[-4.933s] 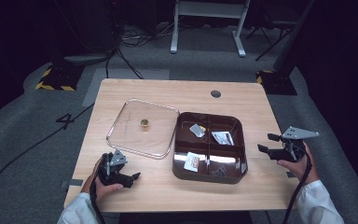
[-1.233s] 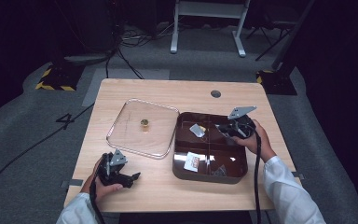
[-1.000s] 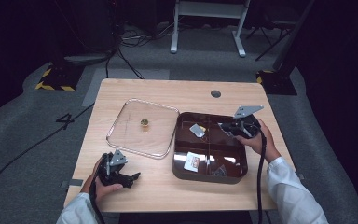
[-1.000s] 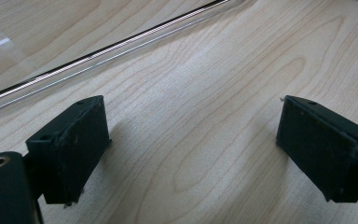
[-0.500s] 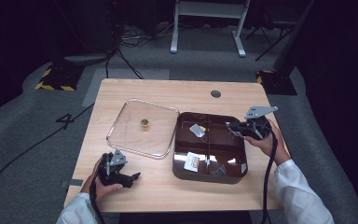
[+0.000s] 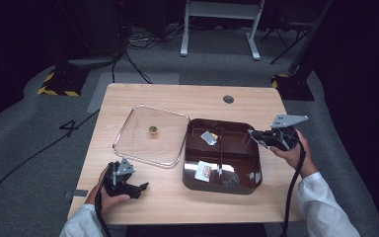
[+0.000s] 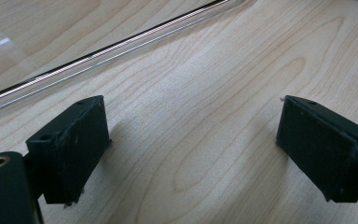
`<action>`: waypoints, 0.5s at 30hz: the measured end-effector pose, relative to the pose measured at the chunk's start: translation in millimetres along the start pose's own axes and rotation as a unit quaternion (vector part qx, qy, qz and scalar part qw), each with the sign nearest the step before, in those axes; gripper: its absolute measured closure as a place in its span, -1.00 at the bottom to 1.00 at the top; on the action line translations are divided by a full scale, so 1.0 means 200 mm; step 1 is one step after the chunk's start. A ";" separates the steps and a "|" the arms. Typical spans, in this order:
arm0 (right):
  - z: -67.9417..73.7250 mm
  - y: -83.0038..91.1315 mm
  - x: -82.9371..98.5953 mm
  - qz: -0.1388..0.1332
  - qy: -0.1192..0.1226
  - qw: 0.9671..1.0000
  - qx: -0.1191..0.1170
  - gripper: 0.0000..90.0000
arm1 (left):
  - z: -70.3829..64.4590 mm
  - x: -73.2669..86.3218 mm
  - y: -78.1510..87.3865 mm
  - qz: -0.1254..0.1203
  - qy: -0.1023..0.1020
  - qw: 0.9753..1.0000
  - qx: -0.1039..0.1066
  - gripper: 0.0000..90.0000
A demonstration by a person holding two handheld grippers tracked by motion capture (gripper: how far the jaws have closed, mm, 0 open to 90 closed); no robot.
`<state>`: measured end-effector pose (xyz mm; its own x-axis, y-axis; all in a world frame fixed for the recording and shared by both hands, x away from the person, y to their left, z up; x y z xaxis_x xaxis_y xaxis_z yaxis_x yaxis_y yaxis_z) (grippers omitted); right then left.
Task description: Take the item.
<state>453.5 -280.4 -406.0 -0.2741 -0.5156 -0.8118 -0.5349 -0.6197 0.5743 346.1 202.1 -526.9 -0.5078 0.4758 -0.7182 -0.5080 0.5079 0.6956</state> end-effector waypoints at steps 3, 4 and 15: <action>-0.01 0.02 0.01 -0.001 -0.002 1.000 0.002 0.97 | 0.00 0.00 0.00 0.000 0.000 1.000 0.000 -0.79; -0.01 0.02 0.01 -0.001 -0.002 1.000 0.002 0.97 | 0.00 0.00 0.00 0.000 0.000 1.000 0.000 -0.79; -0.05 0.08 0.10 0.006 -0.013 1.000 0.015 0.97 | 0.00 0.00 0.00 0.000 0.000 1.000 0.000 -0.79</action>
<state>447.8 -307.2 -411.3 -0.3016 -0.5065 -0.8078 -0.5550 -0.5956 0.5807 346.1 202.1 -526.9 -0.5074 0.4758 -0.7184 -0.5085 0.5078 0.6954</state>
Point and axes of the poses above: each handheld gripper's, and its own axes: y roughly backward along the jaws, x roughly out of its underside, z roughly to its left, the point moved 3 cm from there along -y, roughly forward along the jaws, and after that the axes turned 3 degrees about -z, right-handed, at the moved point
